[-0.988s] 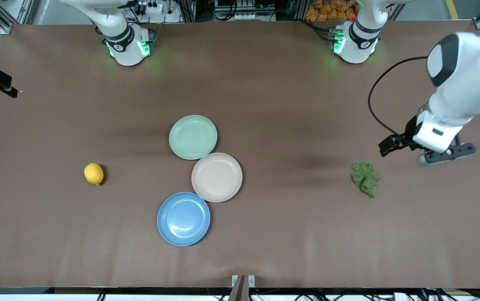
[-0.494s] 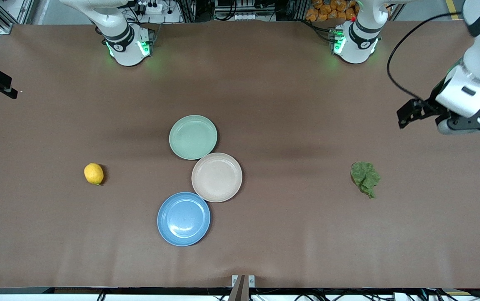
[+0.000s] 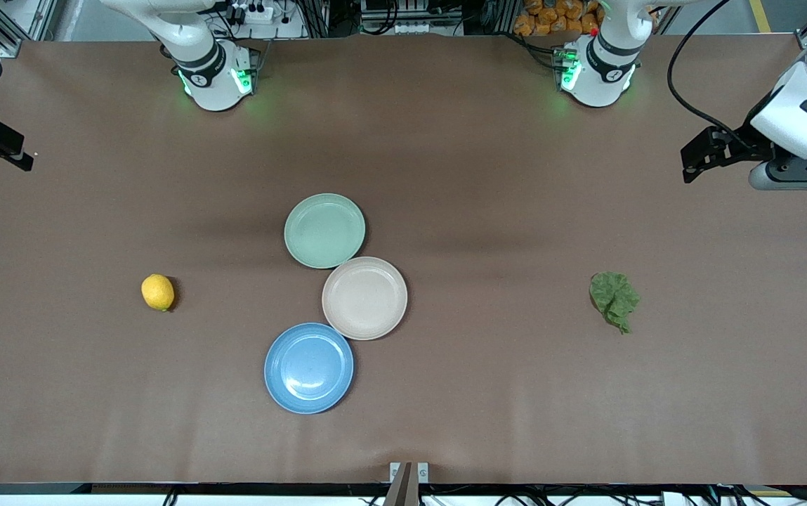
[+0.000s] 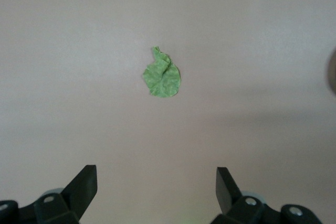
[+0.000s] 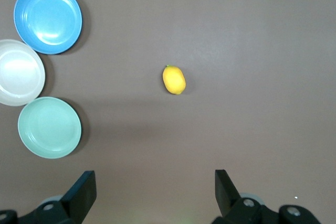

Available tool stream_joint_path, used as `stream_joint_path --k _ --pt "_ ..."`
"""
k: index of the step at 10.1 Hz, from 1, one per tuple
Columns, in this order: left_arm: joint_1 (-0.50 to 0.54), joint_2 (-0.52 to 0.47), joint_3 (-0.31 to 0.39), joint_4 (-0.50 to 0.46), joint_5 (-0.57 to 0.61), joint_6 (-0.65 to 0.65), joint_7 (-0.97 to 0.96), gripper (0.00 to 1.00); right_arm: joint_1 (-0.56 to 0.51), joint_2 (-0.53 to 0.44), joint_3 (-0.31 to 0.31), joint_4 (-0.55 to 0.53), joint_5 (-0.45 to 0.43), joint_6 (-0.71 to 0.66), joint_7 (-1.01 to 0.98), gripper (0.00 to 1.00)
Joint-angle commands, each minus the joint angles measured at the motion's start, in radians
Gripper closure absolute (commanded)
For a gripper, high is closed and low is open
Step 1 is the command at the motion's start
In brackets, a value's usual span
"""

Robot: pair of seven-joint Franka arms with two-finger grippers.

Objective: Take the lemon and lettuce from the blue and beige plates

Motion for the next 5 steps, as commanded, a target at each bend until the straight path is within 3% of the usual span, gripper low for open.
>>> stream_joint_path --k 1,5 --pt "0.005 0.004 -0.012 0.019 0.008 -0.037 0.025 0.0 0.003 0.004 0.007 0.018 -0.011 0.007 0.036 0.0" --pt "0.01 0.004 -0.011 0.02 -0.028 -0.037 0.027 0.0 0.003 -0.008 0.006 0.016 -0.013 0.01 0.029 0.0"
